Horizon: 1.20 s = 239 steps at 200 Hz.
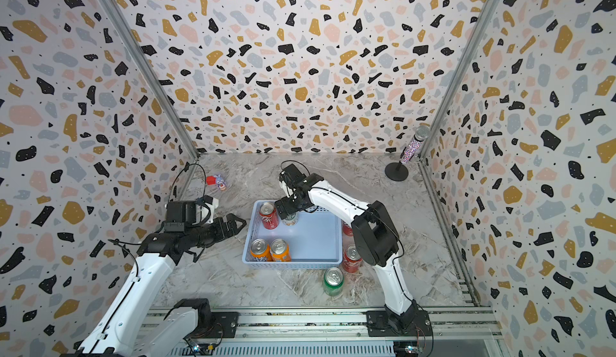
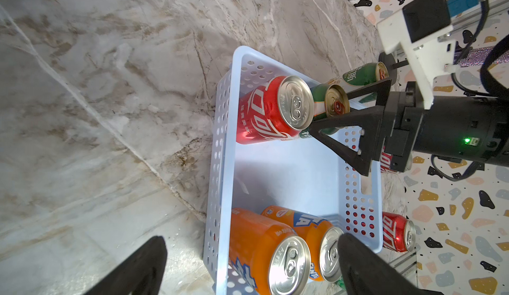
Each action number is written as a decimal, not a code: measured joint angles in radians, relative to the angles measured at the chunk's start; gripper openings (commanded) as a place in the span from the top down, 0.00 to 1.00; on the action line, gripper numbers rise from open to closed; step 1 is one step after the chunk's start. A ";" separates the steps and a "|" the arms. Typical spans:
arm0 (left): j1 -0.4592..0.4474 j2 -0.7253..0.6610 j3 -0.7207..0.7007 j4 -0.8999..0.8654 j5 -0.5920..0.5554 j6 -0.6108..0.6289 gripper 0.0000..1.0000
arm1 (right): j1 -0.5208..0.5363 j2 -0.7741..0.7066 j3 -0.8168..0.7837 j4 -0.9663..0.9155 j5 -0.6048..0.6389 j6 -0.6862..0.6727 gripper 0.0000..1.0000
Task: Take out the drinks from the basket
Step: Pick up the drink from the basket.
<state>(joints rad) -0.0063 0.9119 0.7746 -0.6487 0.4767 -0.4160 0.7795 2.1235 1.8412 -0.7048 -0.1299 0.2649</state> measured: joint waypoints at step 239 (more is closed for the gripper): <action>0.000 -0.002 -0.029 0.108 0.115 -0.174 0.00 | 0.018 -0.077 -0.116 -0.004 0.067 0.040 0.72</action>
<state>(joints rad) -0.0067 0.9104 0.7456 -0.5404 0.5915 -0.5903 0.7979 2.0468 1.7252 -0.7086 -0.0631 0.3054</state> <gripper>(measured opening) 0.997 0.701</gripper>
